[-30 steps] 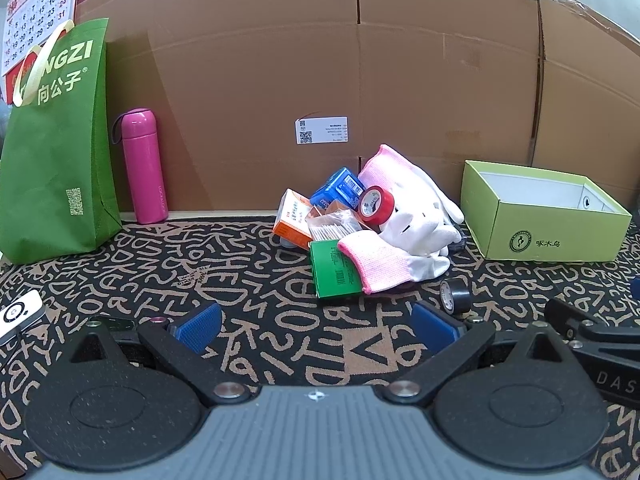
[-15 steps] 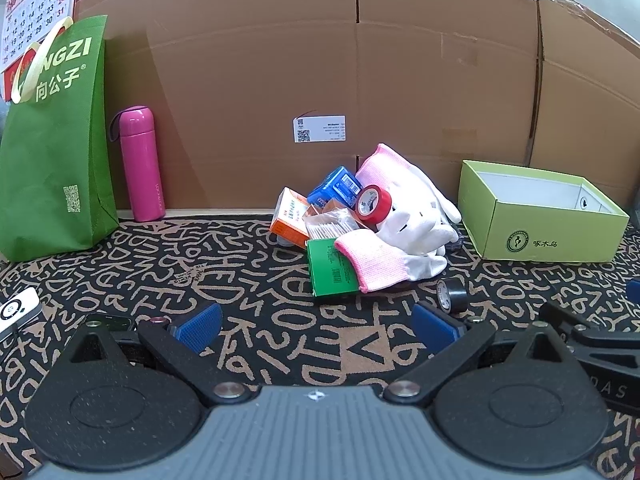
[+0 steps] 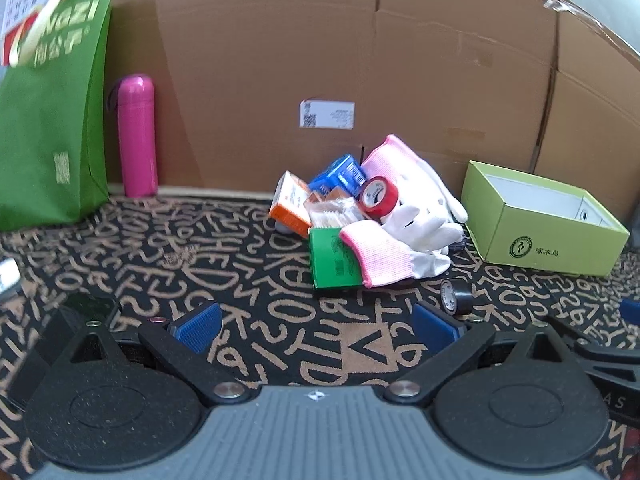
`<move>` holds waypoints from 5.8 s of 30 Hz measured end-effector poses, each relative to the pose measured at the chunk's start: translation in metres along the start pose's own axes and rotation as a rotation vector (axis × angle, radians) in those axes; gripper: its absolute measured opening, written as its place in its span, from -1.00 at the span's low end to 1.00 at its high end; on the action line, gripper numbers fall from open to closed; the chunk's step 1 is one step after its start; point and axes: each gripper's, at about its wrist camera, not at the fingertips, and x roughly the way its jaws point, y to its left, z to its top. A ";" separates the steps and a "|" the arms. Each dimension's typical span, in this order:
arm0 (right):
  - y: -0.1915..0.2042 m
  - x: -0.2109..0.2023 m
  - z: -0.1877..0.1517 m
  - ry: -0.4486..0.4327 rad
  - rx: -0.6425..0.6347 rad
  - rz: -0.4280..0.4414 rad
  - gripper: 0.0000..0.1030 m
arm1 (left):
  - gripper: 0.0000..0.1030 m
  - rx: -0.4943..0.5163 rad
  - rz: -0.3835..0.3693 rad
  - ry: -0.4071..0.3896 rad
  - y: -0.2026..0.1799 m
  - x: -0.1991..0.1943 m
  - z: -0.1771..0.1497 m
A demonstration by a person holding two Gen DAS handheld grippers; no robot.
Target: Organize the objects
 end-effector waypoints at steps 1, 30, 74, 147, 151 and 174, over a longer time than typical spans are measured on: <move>-0.001 0.003 -0.001 0.000 0.009 0.005 1.00 | 1.00 -0.015 -0.004 0.010 0.004 0.004 0.000; 0.026 0.130 0.013 0.185 -0.050 0.260 -0.19 | 0.31 0.155 -0.206 0.190 -0.026 0.143 0.039; -0.037 0.040 0.037 -0.037 0.038 0.268 -0.64 | 0.29 0.120 -0.470 0.136 -0.048 0.053 0.089; 0.005 0.084 0.044 -0.142 -0.150 0.174 1.00 | 0.94 -0.126 -0.191 0.132 0.010 0.150 0.048; 0.003 0.090 0.044 -0.124 -0.127 0.164 1.00 | 0.76 -0.129 -0.190 0.125 0.006 0.165 0.049; 0.112 0.186 0.076 -0.118 -0.590 0.237 -0.24 | -0.39 -0.151 -0.286 0.204 0.046 0.168 0.056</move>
